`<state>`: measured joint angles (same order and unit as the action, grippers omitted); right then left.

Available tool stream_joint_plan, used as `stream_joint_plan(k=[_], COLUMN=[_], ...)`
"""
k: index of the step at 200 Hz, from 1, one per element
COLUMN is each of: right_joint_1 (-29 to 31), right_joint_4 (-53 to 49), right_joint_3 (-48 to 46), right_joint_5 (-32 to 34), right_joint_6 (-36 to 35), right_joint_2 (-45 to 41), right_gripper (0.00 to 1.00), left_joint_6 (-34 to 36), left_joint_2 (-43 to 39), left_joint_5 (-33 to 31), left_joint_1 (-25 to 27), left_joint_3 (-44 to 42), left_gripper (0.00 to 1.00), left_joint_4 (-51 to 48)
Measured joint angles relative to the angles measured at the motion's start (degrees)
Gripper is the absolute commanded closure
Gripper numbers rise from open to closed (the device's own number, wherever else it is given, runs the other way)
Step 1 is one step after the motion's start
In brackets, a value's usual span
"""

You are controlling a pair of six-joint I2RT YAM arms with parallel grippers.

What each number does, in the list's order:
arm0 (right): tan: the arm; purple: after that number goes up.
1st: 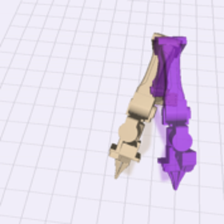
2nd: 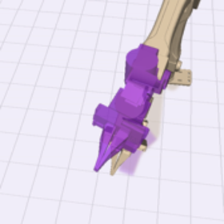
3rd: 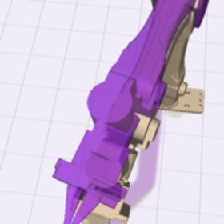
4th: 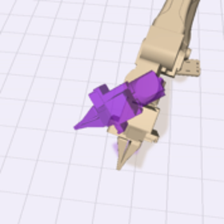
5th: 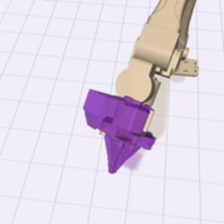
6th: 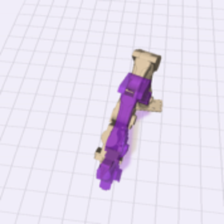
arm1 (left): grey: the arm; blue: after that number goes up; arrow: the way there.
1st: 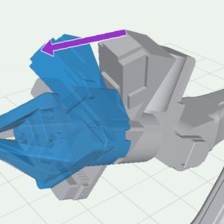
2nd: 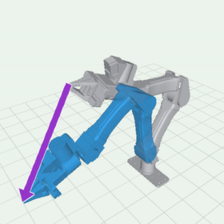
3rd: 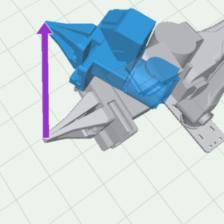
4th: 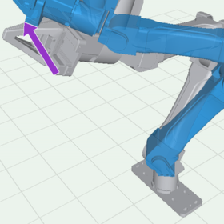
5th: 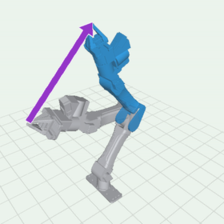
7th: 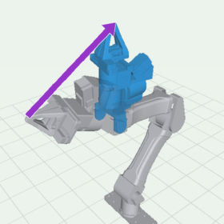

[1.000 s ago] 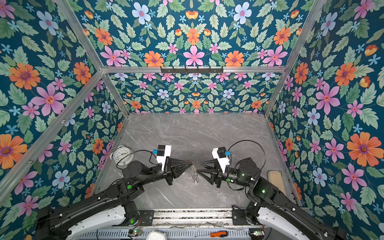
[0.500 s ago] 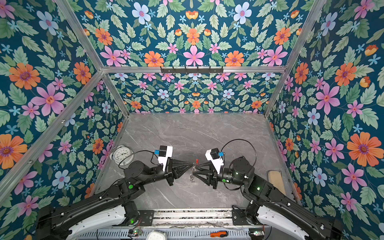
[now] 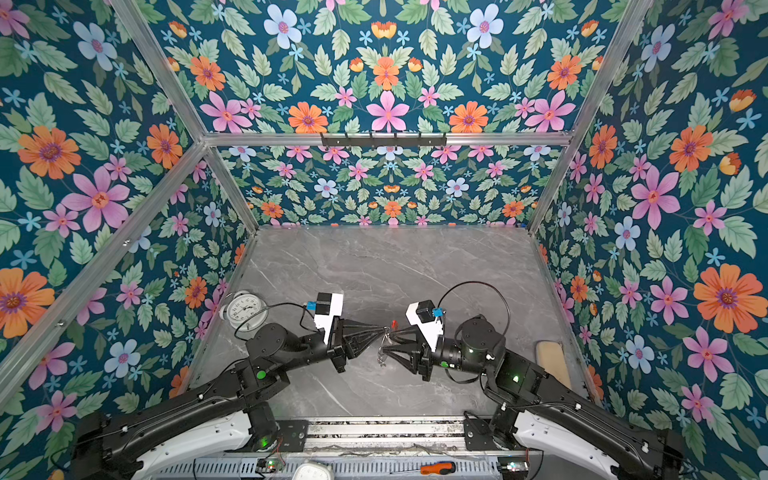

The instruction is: Remove the keys from the keyring

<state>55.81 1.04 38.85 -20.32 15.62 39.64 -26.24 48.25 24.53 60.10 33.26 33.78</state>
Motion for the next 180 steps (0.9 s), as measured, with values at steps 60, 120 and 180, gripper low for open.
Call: stream_joint_plan(k=[60, 120, 180], right_joint_1=[0.0, 0.0, 0.3], right_joint_4=[0.2, 0.0, 0.0], right_joint_3=[-1.7, -2.6, -2.6], right_joint_5=[2.8, 4.5, 4.8], right_joint_6=[-0.2, -0.2, -0.2], right_joint_2=[-3.5, -3.1, -1.7], right_gripper=[0.6, 0.62, 0.68], left_joint_6=[0.7, 0.9, 0.9], left_joint_2=[-1.7, -2.8, -2.8], left_joint_5=[-0.5, -1.4, -2.1], left_joint_1=[0.0, 0.0, 0.0], left_joint_3=[-1.1, -1.4, -1.5], left_gripper=[1.0, 1.0, 1.0], left_joint_4=[-0.2, -0.5, -0.3])
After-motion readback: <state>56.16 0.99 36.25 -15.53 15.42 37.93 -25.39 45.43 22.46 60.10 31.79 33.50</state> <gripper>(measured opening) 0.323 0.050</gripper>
